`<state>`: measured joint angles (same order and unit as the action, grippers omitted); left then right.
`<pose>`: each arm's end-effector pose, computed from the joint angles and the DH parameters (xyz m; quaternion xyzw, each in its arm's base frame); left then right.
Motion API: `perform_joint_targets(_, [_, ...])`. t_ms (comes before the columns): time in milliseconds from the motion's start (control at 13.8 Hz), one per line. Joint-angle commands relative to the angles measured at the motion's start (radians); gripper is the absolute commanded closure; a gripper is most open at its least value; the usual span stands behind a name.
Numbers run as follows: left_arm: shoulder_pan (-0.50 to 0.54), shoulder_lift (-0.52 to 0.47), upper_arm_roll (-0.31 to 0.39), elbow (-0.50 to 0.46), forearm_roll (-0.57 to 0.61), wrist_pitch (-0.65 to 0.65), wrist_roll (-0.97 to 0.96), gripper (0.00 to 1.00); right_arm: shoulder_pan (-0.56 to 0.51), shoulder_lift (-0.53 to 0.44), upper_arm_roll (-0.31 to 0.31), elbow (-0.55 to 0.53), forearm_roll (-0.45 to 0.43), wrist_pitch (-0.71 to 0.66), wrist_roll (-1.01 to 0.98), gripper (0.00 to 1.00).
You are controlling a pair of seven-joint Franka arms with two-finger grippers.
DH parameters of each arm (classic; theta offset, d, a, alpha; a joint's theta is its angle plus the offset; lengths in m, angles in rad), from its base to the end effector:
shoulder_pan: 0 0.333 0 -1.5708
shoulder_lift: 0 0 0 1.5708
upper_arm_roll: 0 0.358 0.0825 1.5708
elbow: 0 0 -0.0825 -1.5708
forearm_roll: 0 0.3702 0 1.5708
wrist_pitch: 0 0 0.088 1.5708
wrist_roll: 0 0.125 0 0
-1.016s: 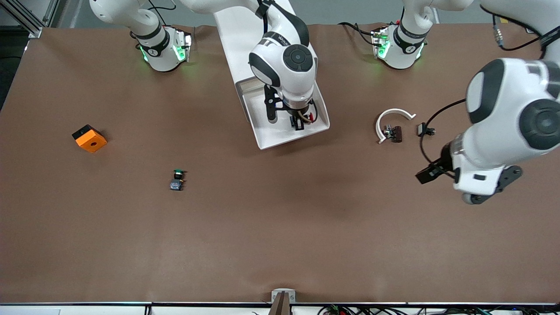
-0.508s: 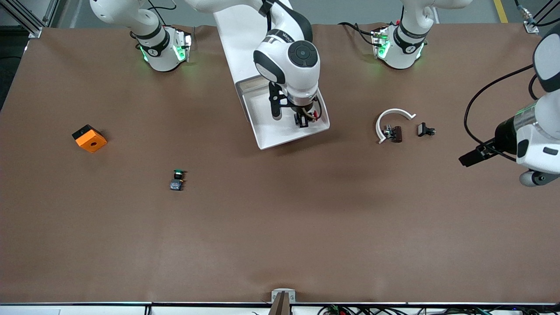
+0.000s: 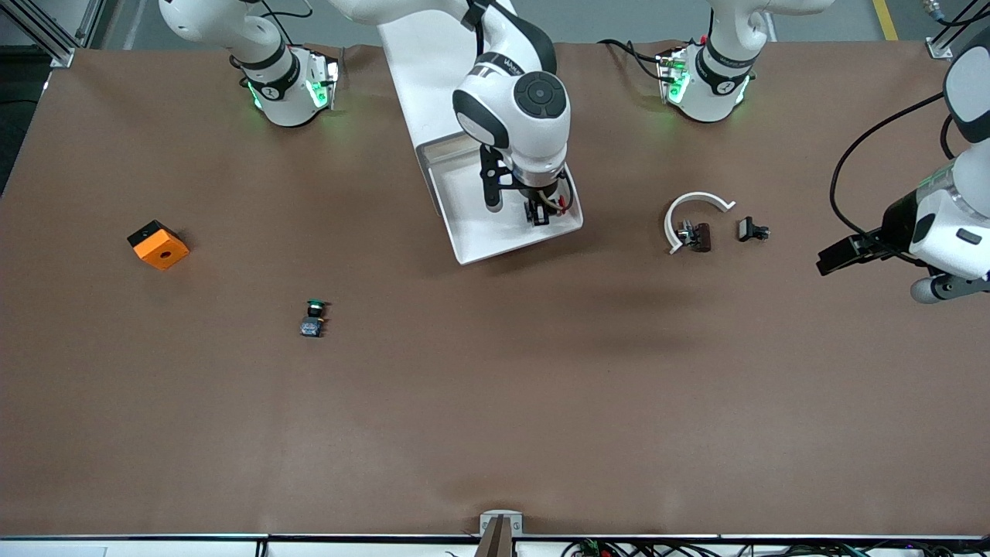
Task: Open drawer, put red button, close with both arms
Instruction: 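Lower the button into the drawer while the left gripper withdraws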
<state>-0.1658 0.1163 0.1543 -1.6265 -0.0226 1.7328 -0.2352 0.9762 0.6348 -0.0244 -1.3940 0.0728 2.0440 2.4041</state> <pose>0.5886 -0.0141 0.5718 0.9936 0.1130 -0.0045 0.0017 0.4204 0.6057 0.3592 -0.7382 0.6741 0.0260 0.0050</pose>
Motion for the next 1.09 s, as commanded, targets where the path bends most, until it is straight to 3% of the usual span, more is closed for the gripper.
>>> perform_joint_targets(0, [0.008, -0.024, -0.009, -0.036, 0.001, 0.039, 0.028, 0.00, -0.004, 0.013, -0.006, 0.036, -0.019, -0.011, 0.001, 0.00])
perform_joint_targets(363, [-0.001, -0.014, -0.010, -0.033, 0.003, 0.039, 0.036, 0.00, -0.057, 0.009, -0.002, 0.107, -0.005, -0.120, -0.141, 0.00])
perform_joint_targets(653, [-0.011, -0.004, -0.013, -0.036, 0.003, 0.037, 0.034, 0.00, -0.108, -0.039, 0.001, 0.130, 0.016, -0.319, -0.651, 0.00])
perform_joint_targets(1016, [-0.012, -0.020, -0.027, -0.033, 0.001, 0.015, 0.011, 0.00, -0.260, -0.116, 0.001, 0.130, 0.067, -0.481, -1.008, 0.00])
